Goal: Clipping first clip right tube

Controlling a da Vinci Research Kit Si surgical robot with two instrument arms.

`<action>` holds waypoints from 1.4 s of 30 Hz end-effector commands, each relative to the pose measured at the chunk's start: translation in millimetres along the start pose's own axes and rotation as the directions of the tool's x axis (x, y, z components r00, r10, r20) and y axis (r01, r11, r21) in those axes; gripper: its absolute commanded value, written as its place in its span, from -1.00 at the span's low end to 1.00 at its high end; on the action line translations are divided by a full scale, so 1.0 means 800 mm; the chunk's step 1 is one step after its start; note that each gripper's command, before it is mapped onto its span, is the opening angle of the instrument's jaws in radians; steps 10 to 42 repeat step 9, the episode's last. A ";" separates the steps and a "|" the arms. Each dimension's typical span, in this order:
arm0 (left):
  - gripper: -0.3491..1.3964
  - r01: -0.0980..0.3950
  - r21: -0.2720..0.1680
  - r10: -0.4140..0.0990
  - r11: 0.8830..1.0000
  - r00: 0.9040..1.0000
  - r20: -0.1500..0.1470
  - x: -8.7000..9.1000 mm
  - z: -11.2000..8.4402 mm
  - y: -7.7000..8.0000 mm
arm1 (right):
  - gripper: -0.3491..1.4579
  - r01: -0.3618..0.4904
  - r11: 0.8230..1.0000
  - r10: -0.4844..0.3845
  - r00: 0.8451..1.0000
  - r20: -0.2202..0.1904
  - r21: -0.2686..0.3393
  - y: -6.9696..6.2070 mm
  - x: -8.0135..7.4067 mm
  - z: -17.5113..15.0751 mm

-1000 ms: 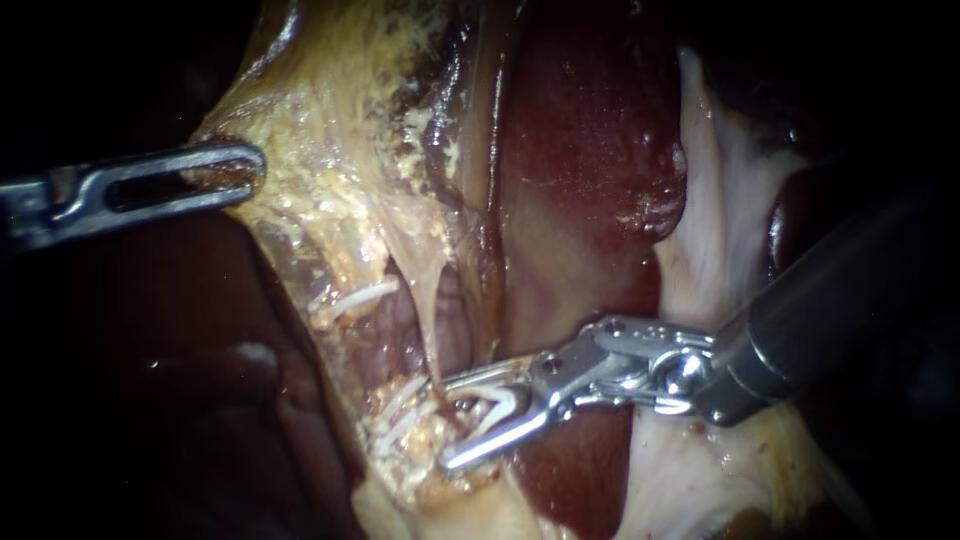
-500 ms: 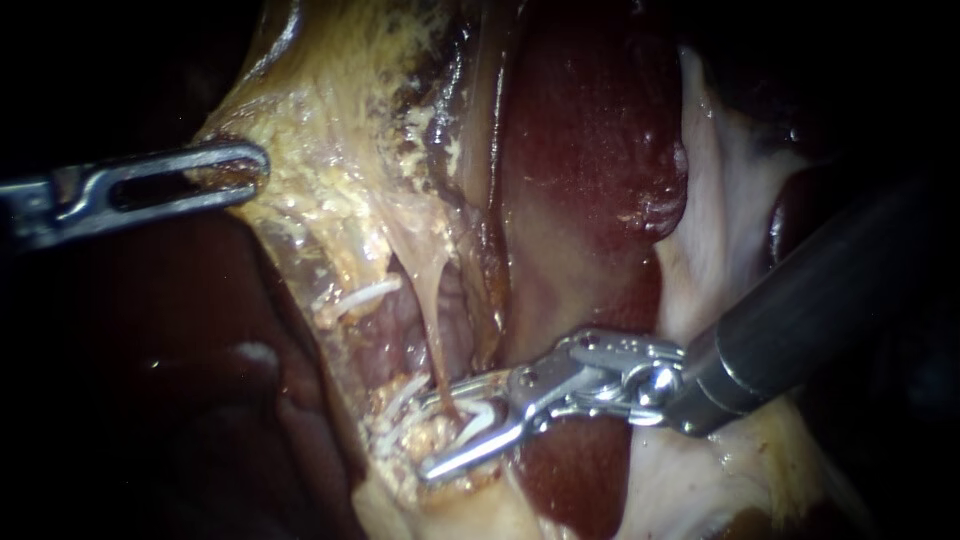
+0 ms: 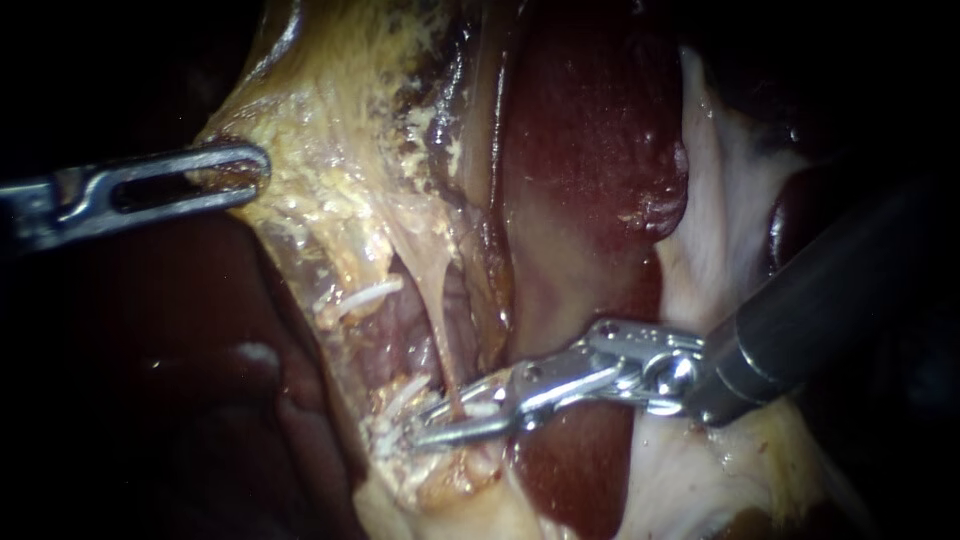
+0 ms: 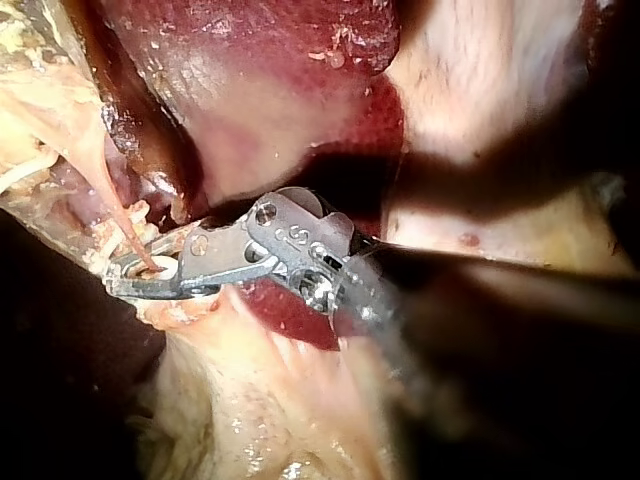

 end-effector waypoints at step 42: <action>-1.00 0.000 0.001 0.000 1.000 1.000 0.000 0.0000 0.0000 0.0000 | -1.00 0.000 1.000 0.000 1.000 0.004 -0.005 0.0000 -0.0001 0.0001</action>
